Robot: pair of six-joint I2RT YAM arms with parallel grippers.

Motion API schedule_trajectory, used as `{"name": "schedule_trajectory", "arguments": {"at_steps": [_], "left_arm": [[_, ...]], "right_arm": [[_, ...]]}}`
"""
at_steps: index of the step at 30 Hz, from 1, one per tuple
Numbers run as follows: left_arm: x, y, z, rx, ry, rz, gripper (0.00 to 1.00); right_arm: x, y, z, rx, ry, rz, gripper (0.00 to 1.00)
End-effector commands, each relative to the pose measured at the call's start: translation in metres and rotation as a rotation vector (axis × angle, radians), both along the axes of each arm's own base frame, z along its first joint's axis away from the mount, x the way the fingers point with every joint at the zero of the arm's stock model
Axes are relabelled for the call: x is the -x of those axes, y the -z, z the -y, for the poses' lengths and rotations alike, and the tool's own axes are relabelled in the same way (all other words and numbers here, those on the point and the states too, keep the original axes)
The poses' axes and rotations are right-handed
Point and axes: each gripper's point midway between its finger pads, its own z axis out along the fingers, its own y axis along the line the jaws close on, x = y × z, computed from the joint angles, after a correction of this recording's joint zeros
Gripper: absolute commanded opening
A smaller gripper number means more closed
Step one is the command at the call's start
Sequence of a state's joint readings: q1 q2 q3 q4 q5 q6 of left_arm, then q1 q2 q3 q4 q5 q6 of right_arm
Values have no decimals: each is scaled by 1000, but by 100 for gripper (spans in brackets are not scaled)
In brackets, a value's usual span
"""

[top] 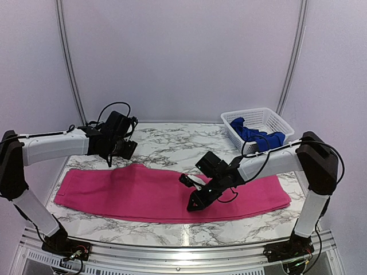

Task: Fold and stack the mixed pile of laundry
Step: Adjust the rectangle-folded trousers at the center of the board, then pick up the rectangle-folded trousers from the center of the board.

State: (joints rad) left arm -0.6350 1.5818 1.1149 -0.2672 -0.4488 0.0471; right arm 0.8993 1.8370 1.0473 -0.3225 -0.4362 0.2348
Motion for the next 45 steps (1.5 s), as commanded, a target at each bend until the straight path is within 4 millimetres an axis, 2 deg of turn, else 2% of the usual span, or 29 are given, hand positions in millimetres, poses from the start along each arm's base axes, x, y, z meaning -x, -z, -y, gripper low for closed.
{"name": "schedule_trajectory", "arguments": {"at_steps": [1, 2, 3, 6, 8, 11, 14, 18, 20, 22, 24, 26, 28, 30, 33, 35, 38, 40, 43, 45], "left_arm": [[-12, -45, -27, -33, -152, 148, 90], [-5, -46, -30, 4, -164, 133, 97], [3, -46, -33, 58, -177, 115, 99], [32, -35, -29, 270, -168, 7, 99], [48, -22, -24, 374, -164, -77, 99], [63, 7, -12, 455, -172, -226, 99], [80, 42, -9, 464, -203, -368, 99], [107, 92, -17, 423, -281, -529, 99], [111, 111, -29, 382, -346, -560, 98], [105, 123, -42, 371, -421, -574, 97], [91, 130, -52, 362, -487, -573, 96], [72, 135, -63, 363, -557, -561, 96], [51, 138, -72, 382, -620, -554, 95], [30, 135, -73, 406, -635, -538, 95], [7, 116, -53, 467, -554, -528, 96], [1, 97, -42, 489, -492, -500, 99], [5, 77, -39, 504, -455, -465, 99], [10, 70, -41, 511, -448, -452, 99], [15, 63, -44, 518, -443, -436, 99], [16, 59, -44, 522, -444, -431, 99]], "right_arm": [[-10, -32, 16, -28, 80, 10, 22], [-15, -42, 21, -37, 106, 24, 27], [-19, -51, 29, -42, 137, 37, 32], [-30, -62, 63, -39, 261, 43, 45], [-43, -60, 90, -37, 367, 25, 48], [-55, -41, 131, 14, 518, -37, 48], [-57, -16, 164, 82, 620, -89, 48], [-44, 17, 207, 162, 767, -204, 48], [-26, 36, 225, 198, 826, -283, 48], [-16, 47, 239, 210, 886, -333, 48], [-19, 52, 252, 197, 955, -356, 48], [-29, 52, 265, 171, 1026, -370, 48], [-46, 48, 276, 149, 1065, -351, 48], [-68, 34, 280, 123, 1057, -307, 47], [-95, -5, 284, 81, 1027, -189, 45], [-103, -36, 298, 95, 1048, -93, 45], [-90, -60, 345, 181, 1185, -17, 46], [-70, -53, 373, 235, 1272, -57, 48], [-58, -47, 395, 277, 1368, -92, 55], [-55, -45, 403, 323, 1420, -127, 61]]}}
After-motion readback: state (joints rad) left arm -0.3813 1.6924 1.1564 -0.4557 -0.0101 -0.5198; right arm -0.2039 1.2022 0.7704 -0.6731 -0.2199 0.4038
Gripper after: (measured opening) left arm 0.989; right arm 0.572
